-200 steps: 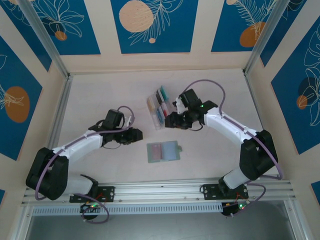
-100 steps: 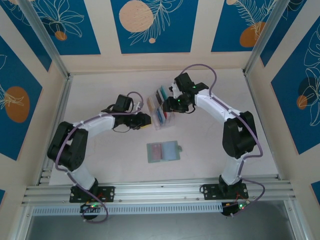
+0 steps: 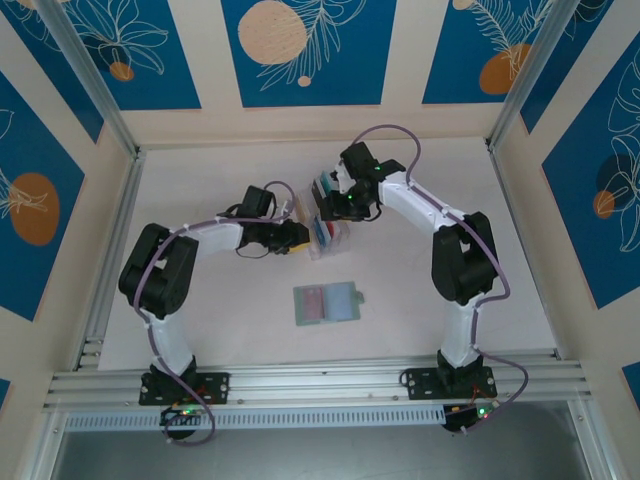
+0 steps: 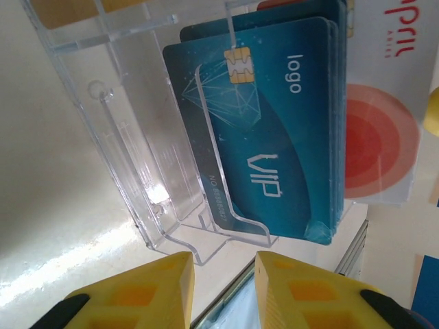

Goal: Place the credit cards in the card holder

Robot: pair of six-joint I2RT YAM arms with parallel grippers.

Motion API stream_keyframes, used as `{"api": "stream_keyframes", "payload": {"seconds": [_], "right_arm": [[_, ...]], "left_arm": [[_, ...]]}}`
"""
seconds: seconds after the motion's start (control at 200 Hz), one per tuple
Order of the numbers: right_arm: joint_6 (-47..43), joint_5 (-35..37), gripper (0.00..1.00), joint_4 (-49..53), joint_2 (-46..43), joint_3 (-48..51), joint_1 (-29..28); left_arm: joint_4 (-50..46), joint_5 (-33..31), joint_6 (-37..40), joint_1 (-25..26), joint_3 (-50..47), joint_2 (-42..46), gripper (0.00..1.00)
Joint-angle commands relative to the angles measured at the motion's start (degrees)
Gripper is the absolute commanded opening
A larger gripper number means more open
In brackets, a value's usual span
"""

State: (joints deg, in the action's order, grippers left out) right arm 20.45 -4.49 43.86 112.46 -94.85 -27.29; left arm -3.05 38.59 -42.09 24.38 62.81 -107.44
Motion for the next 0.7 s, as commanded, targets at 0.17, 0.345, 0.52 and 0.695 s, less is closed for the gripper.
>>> {"api": "stream_keyframes", "payload": {"seconds": [0.17, 0.345, 0.52, 0.695], "right_arm": [[-1.4, 4.0, 0.46, 4.6, 3.2, -4.8, -2.3], [-1.1, 3.5, 0.43, 4.7, 3.1, -5.1, -3.4], [-0.7, 0.4, 0.42, 3.9, 2.4, -4.9, -3.4], [-0.4, -2.4, 0.45, 4.4, 4.5, -6.5, -3.0]], "left_arm": [[1.9, 1.6, -0.6, -0.6, 1.5, -1.6, 0.28], [2.5, 1.7, -0.7, -0.5, 1.8, -2.6, 0.28], [3.4, 1.7, -1.3, -0.4, 1.9, -3.9, 0.27], [3.7, 1.7, -1.3, -0.4, 1.7, -4.2, 0.27]]}}
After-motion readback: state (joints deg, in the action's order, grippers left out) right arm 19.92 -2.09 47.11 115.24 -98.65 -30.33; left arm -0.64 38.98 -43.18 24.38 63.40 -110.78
